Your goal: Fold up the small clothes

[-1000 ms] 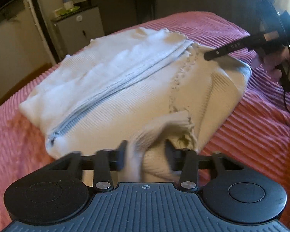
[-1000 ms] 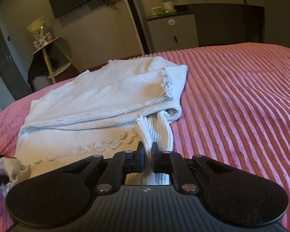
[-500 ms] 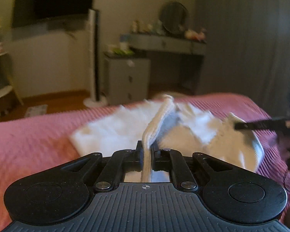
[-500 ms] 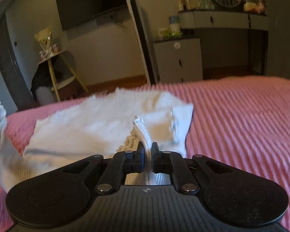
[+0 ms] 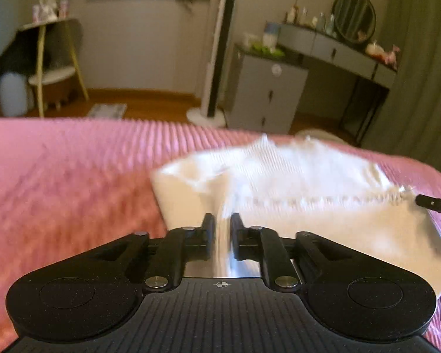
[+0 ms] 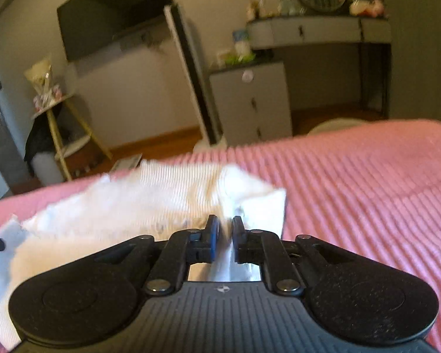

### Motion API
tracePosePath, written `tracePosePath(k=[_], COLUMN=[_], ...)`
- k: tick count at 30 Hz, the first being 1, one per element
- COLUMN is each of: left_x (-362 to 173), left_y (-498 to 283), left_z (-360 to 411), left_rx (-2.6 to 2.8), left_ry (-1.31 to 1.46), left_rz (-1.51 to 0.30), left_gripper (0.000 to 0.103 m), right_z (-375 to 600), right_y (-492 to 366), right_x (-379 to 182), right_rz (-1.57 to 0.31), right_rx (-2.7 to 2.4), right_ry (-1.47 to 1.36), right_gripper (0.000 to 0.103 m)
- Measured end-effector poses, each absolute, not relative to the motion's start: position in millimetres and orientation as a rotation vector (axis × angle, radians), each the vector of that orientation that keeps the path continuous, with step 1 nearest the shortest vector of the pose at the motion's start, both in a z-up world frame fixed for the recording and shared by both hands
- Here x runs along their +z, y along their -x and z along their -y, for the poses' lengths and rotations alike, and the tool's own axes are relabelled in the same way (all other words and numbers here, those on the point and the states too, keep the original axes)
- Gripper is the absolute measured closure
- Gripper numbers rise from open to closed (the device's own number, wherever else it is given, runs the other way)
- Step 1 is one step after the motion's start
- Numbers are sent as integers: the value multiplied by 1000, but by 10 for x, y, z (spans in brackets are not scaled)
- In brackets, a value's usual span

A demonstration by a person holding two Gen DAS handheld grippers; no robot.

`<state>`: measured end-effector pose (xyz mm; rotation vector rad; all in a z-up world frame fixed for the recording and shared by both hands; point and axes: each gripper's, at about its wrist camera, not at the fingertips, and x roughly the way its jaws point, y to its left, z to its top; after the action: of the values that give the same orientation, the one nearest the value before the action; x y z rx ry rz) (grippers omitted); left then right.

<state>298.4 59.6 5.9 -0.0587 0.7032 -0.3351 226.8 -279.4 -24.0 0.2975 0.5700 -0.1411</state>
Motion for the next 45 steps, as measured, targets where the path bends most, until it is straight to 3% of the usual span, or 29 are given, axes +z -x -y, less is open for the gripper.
tracePosePath(k=[1,2,4,6,8,11,13,21,26,45], left_x=[18,-12,-64,-105,-106,-121,-91,371,494,550], left_y=[-2990,-3011,-3021,-3103,-3152,-3202,-3168,-3092,-3223,-3717], left_z=[-589,-576,-615,-606,-576,-534,-507,-710,-628,-384], left_rx=[-349,-371,-424,-453,-437,-432,-434,-401,-395,-318], left_ry=[62,70,107,142,133,112,98,136,110,23], left_rz=[-712,-719,-732,-755,-756,-769,-762,-622,-625,-557], left_gripper=[77,71,68,70,87,92,93,94,95,95], right_z=[2795,2798,2763,2760,2751,2700,2663,2549,2476,2535], right_y=[-2290,-2296,-2297,-2358,-2411,-2437,-2417,-2245,-2392,-3008], right_x=[-265,-291,-334,-376,-396,-404,-364,50,236,186], right_rz=[-583,-584,-598,-622,-637,-649,-648,-524,-485,-433], right_rx=[-127,-108,-88,-75,-77,-77,-87,-82,-102,-215], right_ry=[-306,-309,-277,-262,-249,-229,-210,-121,-74,-14], right_gripper=[76,75,74,74,76,95,96,96,96,96])
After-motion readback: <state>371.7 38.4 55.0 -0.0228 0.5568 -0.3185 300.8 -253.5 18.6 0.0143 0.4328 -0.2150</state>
